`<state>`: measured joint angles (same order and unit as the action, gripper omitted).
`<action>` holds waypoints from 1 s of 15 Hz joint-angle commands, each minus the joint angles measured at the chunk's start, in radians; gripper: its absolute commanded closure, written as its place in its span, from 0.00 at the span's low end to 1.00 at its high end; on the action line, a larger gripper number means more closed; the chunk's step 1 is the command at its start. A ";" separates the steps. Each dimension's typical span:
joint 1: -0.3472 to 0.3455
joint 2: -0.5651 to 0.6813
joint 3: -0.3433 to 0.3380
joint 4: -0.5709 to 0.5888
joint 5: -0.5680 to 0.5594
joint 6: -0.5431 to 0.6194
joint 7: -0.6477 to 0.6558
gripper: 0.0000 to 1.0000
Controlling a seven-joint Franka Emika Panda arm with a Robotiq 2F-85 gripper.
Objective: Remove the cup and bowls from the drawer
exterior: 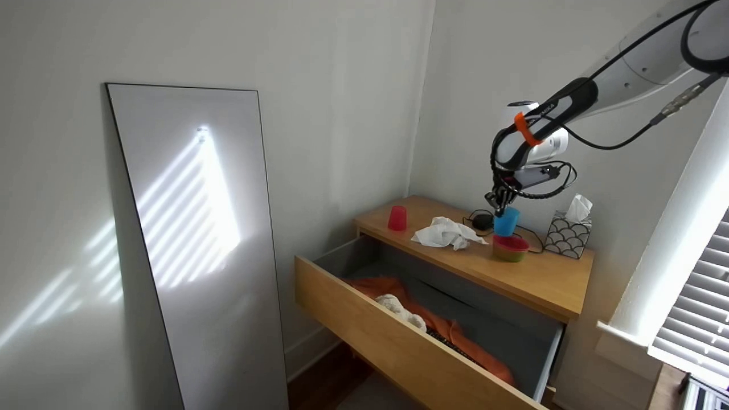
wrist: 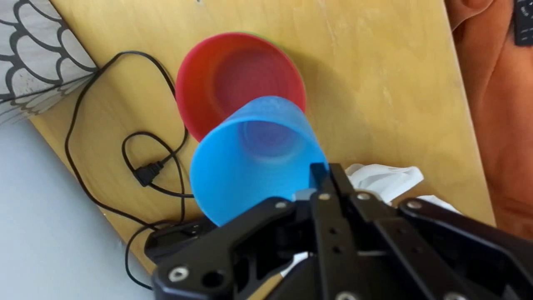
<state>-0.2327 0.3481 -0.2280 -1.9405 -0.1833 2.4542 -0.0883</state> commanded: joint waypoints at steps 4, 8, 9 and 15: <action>0.036 -0.035 0.038 -0.086 -0.008 0.069 -0.028 0.99; 0.018 -0.002 0.076 -0.076 0.054 0.092 -0.072 0.99; 0.016 0.012 0.079 -0.068 0.064 0.089 -0.080 0.99; 0.003 0.069 0.091 -0.050 0.107 0.087 -0.123 0.99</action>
<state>-0.2085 0.3854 -0.1511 -1.9995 -0.1005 2.5229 -0.1754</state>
